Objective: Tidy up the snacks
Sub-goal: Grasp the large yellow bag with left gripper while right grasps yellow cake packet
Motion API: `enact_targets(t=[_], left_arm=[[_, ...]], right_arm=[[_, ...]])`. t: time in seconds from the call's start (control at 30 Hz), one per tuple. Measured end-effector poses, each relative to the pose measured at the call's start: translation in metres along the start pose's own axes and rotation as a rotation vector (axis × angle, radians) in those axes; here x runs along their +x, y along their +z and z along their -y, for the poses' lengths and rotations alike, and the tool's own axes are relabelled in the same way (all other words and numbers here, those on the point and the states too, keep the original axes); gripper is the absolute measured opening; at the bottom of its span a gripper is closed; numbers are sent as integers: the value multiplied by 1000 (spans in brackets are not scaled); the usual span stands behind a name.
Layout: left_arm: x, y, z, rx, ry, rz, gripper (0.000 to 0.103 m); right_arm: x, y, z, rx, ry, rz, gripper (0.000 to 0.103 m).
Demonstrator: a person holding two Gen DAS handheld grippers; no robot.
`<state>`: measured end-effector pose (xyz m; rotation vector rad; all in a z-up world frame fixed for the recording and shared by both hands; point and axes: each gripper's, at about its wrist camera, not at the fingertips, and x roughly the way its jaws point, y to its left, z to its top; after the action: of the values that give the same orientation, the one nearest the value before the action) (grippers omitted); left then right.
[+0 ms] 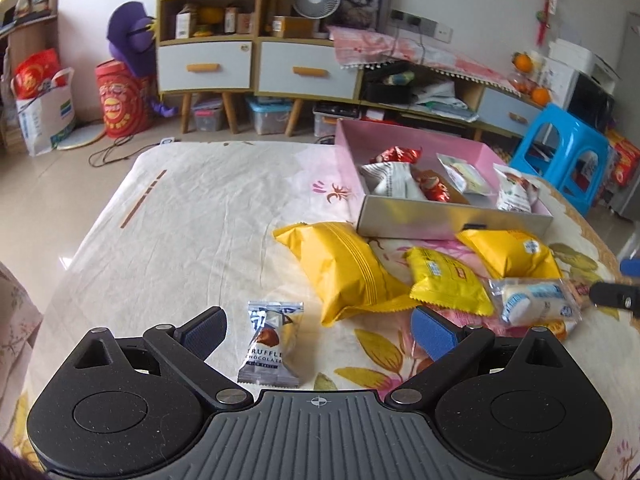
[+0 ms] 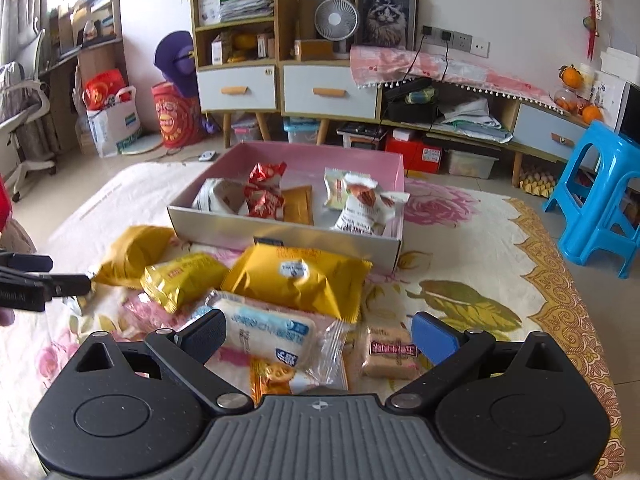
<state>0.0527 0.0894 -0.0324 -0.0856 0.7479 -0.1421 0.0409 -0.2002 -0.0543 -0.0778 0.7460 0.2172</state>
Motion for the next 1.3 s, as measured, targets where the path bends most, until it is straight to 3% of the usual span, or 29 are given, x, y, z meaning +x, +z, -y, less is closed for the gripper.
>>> enact_targets(t=[0.37, 0.8, 0.9, 1.03, 1.17, 1.3], left_arm=[[26, 17, -1, -140, 36, -8, 99], [56, 36, 22, -161, 50, -35, 94], [62, 36, 25, -166, 61, -55, 87], [69, 35, 27, -163, 69, -86, 68], [71, 32, 25, -162, 79, -107, 50], [68, 32, 21, -163, 73, -109, 46]], right_arm=[[32, 16, 0, 9, -3, -46, 91], [80, 35, 12, -146, -19, -120, 90], [88, 38, 11, -149, 24, -137, 90], [95, 38, 3, -160, 65, -161, 89], [97, 36, -4, -146, 105, -183, 80], [91, 35, -7, -167, 110, -181, 67]])
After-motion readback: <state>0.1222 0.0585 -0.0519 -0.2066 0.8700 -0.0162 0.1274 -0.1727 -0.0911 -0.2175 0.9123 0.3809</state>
